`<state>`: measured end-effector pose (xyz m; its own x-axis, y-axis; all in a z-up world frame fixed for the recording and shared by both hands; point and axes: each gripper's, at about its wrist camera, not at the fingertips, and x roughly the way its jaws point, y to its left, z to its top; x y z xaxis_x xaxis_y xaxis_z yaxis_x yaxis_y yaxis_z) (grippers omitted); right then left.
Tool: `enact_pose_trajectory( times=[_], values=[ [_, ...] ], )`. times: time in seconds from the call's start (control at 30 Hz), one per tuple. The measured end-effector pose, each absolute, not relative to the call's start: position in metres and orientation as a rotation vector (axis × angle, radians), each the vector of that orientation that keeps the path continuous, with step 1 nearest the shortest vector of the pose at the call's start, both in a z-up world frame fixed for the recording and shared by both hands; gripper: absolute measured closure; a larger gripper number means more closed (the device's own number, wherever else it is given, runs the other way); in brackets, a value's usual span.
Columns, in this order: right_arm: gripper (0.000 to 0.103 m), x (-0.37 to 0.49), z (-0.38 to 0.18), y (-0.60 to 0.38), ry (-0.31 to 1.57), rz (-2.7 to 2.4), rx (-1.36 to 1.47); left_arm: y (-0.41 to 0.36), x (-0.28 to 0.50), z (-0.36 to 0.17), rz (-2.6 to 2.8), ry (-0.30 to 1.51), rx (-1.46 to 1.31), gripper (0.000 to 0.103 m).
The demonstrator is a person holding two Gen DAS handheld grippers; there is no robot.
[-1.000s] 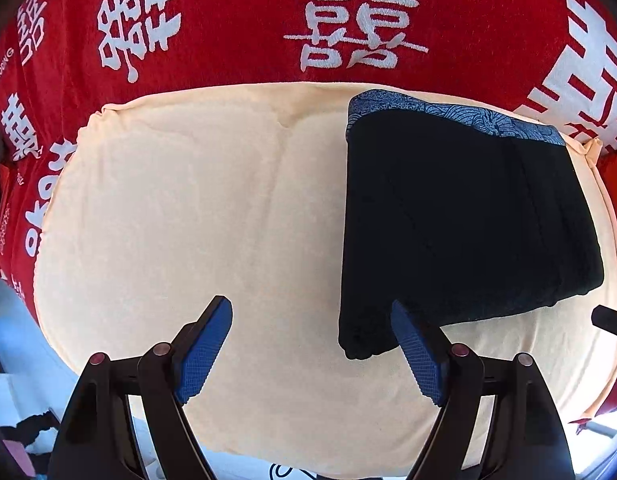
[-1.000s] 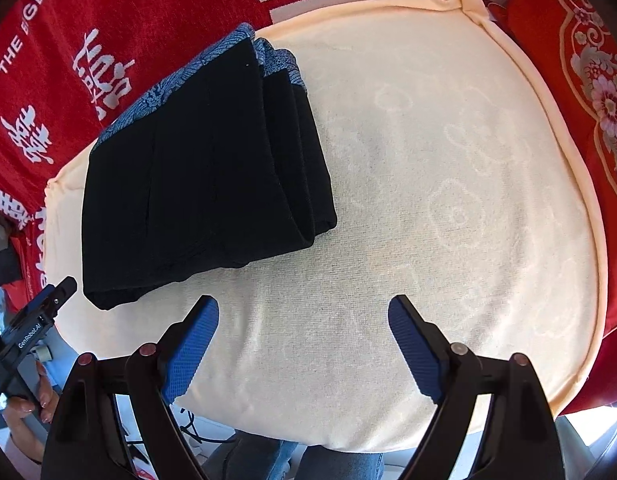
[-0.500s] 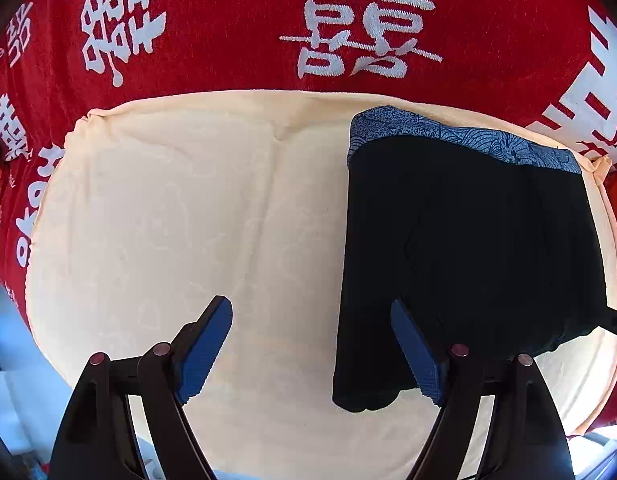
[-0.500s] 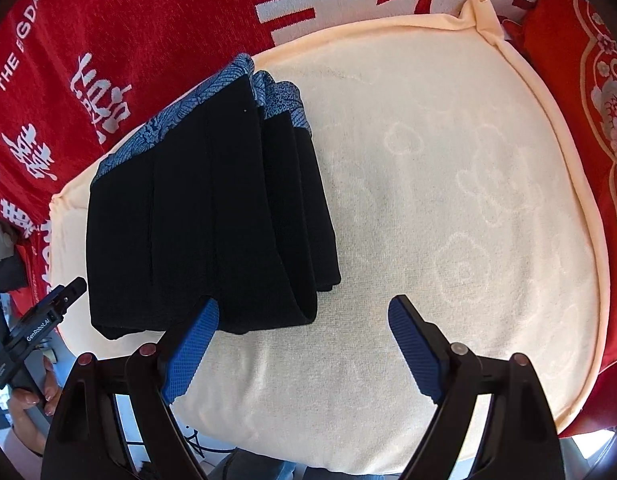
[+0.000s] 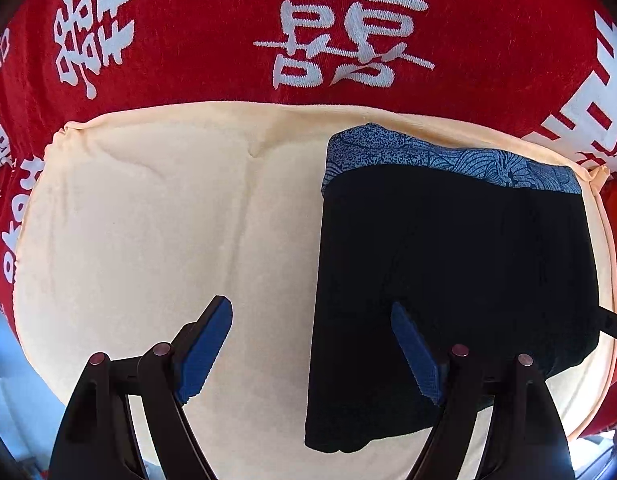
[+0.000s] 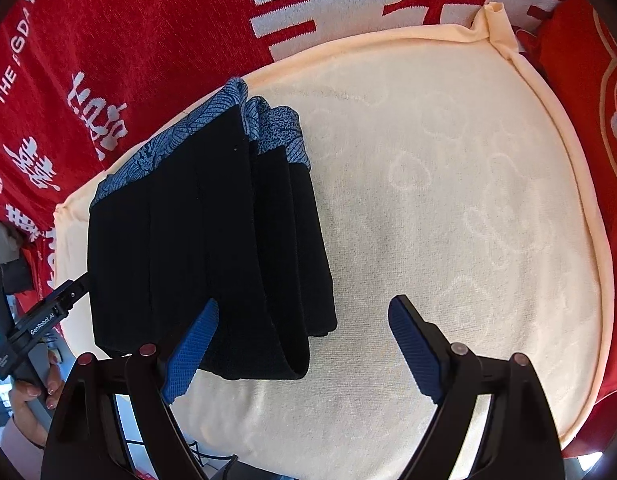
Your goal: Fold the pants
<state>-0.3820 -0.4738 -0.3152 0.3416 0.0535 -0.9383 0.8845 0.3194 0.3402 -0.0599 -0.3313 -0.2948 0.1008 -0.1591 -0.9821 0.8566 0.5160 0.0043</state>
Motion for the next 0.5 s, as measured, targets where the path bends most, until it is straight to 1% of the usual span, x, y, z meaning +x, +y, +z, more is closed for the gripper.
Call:
enact_pose_trajectory(
  times=[0.13, 0.23, 0.37, 0.47, 0.5],
  values=[
    [0.014, -0.382, -0.326, -0.485, 1.062, -0.641, 1.150, -0.337, -0.050, -0.301, -0.897, 1.270, 0.691, 0.021],
    [0.014, -0.381, -0.335, -0.495, 1.037, -0.574, 1.167, -0.341, -0.043, -0.310, -0.973, 1.323, 0.672, 0.021],
    [0.014, -0.375, -0.347, -0.508, 0.981, -0.437, 1.218, -0.346, -0.031, -0.324, -1.091, 1.429, 0.610, 0.021],
    [0.014, -0.365, -0.367, -0.515, 0.958, -0.313, 1.284, -0.352, -0.024, -0.340, -1.171, 1.519, 0.564, 0.020],
    [0.014, -0.363, -0.373, -0.517, 0.960, -0.301, 1.296, -0.354, -0.024, -0.344, -1.184, 1.534, 0.557, 0.013]
  ],
)
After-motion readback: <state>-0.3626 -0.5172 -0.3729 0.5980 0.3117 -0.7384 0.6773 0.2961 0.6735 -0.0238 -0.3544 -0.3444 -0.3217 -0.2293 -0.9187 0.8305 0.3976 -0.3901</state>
